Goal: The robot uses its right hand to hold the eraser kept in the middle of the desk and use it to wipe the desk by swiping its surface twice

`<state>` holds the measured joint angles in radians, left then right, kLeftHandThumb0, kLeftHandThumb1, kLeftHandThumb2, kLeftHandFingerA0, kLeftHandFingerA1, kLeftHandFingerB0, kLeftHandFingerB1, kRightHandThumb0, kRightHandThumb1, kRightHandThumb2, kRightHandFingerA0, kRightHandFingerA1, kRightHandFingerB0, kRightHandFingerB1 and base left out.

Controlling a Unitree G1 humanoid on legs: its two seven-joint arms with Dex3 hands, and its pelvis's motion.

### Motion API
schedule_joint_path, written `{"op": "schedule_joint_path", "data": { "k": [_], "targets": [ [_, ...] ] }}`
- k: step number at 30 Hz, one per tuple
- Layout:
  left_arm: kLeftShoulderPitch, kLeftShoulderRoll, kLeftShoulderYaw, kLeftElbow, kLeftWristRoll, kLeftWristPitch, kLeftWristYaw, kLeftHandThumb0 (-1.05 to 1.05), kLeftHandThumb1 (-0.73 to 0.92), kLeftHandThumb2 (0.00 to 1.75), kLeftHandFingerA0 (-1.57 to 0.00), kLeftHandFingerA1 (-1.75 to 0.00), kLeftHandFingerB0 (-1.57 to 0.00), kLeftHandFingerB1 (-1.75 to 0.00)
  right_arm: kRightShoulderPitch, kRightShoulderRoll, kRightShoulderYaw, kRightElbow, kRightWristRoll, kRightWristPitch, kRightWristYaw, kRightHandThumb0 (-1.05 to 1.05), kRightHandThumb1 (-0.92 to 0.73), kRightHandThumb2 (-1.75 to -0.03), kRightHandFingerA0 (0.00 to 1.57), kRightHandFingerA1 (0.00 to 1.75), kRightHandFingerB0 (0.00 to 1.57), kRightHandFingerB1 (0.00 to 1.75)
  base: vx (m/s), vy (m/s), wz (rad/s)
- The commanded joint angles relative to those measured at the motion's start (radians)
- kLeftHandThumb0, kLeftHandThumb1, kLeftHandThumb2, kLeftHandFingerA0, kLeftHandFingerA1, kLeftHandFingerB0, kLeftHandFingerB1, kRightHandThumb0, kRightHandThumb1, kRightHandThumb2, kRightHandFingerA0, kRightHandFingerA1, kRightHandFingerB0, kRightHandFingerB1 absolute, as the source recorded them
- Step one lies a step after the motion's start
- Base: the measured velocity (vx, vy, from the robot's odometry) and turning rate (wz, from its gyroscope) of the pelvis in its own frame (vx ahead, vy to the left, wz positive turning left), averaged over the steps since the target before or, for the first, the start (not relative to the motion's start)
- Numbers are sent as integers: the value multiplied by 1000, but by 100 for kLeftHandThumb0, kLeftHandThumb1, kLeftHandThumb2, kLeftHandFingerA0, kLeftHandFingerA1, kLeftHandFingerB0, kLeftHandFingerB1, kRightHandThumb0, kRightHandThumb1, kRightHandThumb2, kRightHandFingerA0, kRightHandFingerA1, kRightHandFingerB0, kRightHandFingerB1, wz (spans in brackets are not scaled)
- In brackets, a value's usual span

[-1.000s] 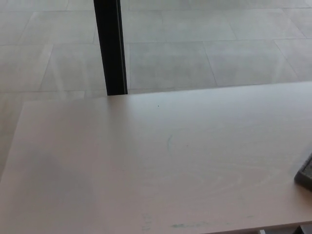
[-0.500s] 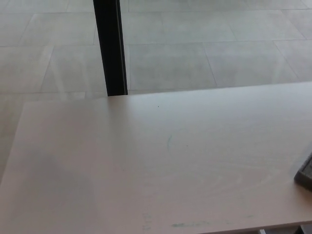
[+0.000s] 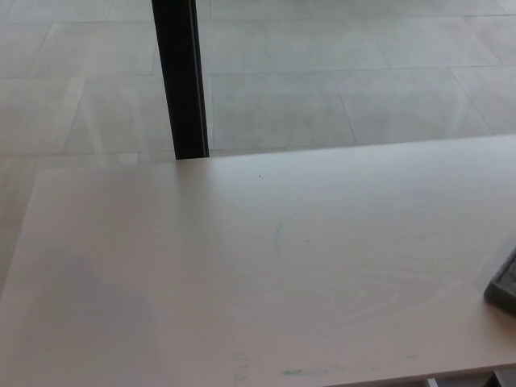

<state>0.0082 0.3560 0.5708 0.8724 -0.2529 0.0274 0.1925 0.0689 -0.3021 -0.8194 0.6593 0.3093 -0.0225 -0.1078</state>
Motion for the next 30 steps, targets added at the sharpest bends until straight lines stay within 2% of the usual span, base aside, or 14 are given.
{"op": "schedule_joint_path", "data": {
  "k": [1, 5, 7, 9, 13, 17, 20, 25, 28, 30],
  "targets": [
    [11, 12, -18, -23, 13, -33, -14, -56, 67, 59, -68, -103, -64, -70, -6, -5, 28, -13, 17, 6, -10, -72, -54, -73, 107, 96, 61, 109, 0, 0, 0],
    [1, 5, -2, -39, -19, -20, -26, -54, 66, 59, -64, -105, -61, -70, -15, -14, 48, -6, 21, 2, -1, -72, -53, -73, 110, 97, 61, 108, 0, 0, 0],
    [-19, 16, -10, -10, -8, -21, -28, -51, 68, 60, -65, -94, -61, -67, -3, -7, 57, -31, 23, 13, -1, -77, -53, -72, 108, 98, 58, 111, 0, 0, 0],
    [-23, 18, -16, -8, 2, -23, -21, -53, 68, 60, -68, -97, -63, -67, -5, -5, 51, -34, 41, 25, -2, -73, -51, -73, 115, 99, 58, 108, 0, 0, 0],
    [-32, 26, -24, 12, 7, -37, -29, -55, 69, 60, -63, -91, -60, -71, -6, -8, 56, -26, 51, 23, 15, -70, -50, -72, 111, 95, 59, 105, 0, 0, 0],
    [-38, 21, -15, -4, -3, -22, -17, -54, 68, 60, -67, -98, -62, -72, -4, -10, 69, -10, 38, 0, 20, -73, -52, -71, 112, 92, 60, 104, 0, 0, 0],
    [-36, 20, -16, -2, 1, -24, -13, -53, 70, 61, -64, -94, -58, -66, 19, -3, 83, -30, 27, 9, 18, -74, -53, -71, 112, 96, 61, 105, 0, 0, 0],
    [-35, 22, -30, -5, 16, -23, -8, -54, 69, 61, -65, -96, -60, -68, 22, -6, 93, -29, 36, 13, 20, -74, -51, -72, 115, 95, 62, 105, 0, 0, 0],
    [-31, 22, -38, -5, 19, -34, -9, -54, 70, 60, -68, -104, -66, -78, 14, -10, 90, -4, 48, 7, 33, -71, -51, -72, 111, 95, 62, 104, 0, 0, 0],
    [-35, 24, -39, -3, 16, -30, -8, -54, 70, 60, -62, -101, -59, -72, 25, -5, 99, -20, 39, 2, 34, -76, -52, -70, 111, 92, 60, 103, 0, 0, 0]
  ]
}}
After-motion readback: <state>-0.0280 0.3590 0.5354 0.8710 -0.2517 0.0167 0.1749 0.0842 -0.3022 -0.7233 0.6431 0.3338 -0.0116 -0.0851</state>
